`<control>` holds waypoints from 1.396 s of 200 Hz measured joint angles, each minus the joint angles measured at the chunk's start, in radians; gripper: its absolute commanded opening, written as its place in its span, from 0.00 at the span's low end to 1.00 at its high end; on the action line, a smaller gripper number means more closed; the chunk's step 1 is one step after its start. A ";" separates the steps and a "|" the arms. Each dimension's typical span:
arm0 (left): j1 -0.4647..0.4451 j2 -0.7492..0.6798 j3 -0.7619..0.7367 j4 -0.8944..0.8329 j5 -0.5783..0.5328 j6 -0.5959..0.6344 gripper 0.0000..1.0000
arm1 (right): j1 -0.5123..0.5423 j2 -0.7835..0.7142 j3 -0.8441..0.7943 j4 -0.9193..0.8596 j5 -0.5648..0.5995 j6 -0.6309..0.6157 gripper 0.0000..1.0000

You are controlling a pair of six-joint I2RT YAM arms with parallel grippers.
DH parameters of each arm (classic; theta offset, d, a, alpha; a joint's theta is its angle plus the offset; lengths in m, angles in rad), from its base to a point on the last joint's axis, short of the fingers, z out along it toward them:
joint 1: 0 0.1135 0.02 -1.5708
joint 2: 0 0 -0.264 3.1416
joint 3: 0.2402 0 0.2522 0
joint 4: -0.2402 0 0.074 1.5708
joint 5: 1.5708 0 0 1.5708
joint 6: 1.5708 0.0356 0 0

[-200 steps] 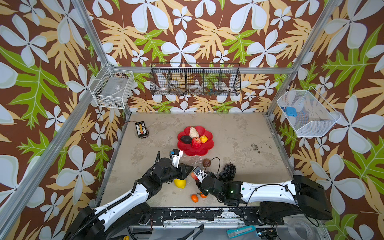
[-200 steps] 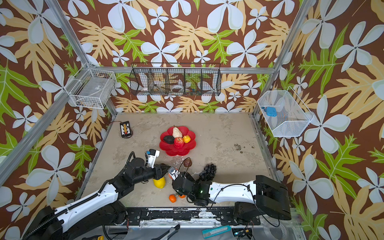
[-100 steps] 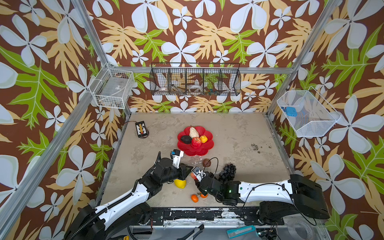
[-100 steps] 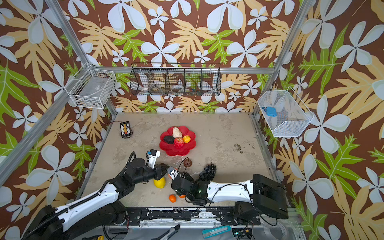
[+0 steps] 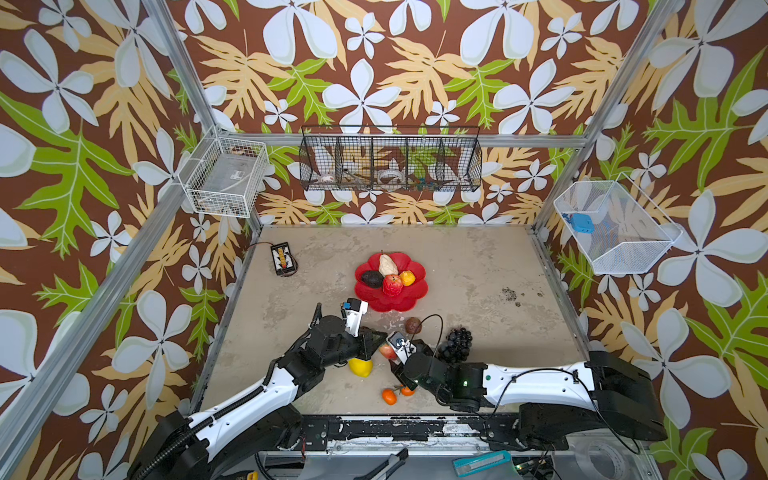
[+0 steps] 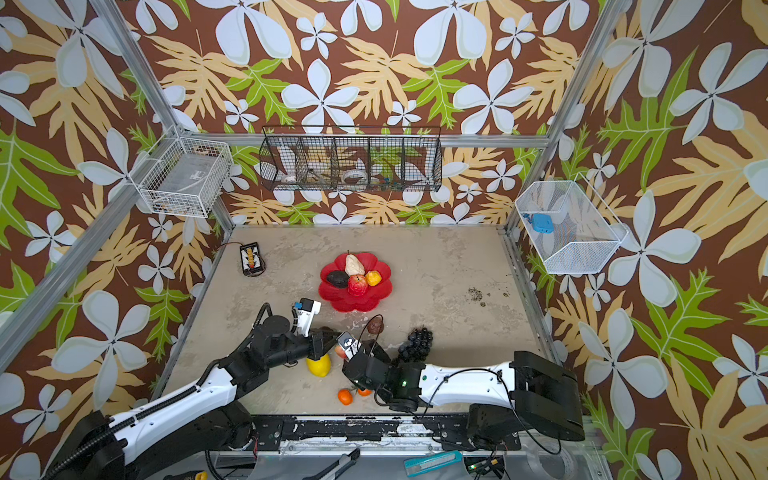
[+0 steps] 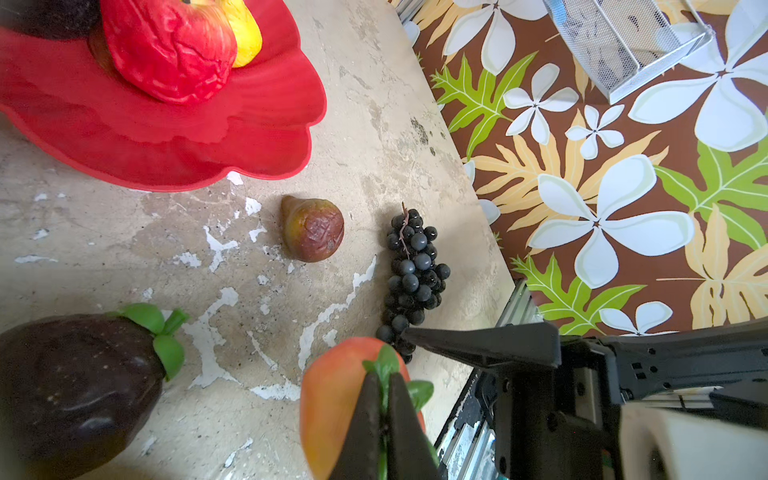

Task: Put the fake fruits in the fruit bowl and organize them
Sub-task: 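Close the left gripper on the strawberry while the right gripper holds it, then carry the strawberry over the red plate with the left gripper while the right withdraws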

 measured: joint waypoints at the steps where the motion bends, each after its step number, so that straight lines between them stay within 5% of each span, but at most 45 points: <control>1: 0.000 0.000 0.001 0.000 -0.001 0.000 0.00 | 0.000 -0.003 -0.001 0.000 0.000 0.000 0.72; 51: 0.000 0.012 0.105 -0.069 -0.075 0.039 0.00 | -0.011 -0.161 -0.056 -0.017 0.070 -0.020 0.76; 133: 0.039 0.217 0.435 -0.142 -0.459 0.161 0.00 | -0.082 -0.358 -0.206 -0.076 0.237 0.084 0.76; 178: 0.151 0.430 0.595 -0.134 -0.477 0.177 0.00 | -0.082 -0.517 -0.319 -0.083 0.251 0.136 0.76; 224: 0.174 0.593 0.737 -0.151 -0.467 0.177 0.00 | -0.082 -0.652 -0.393 -0.063 0.256 0.136 0.77; 279: 0.175 0.626 0.671 -0.168 -0.484 0.126 0.00 | -0.082 -0.643 -0.401 -0.045 0.258 0.135 0.77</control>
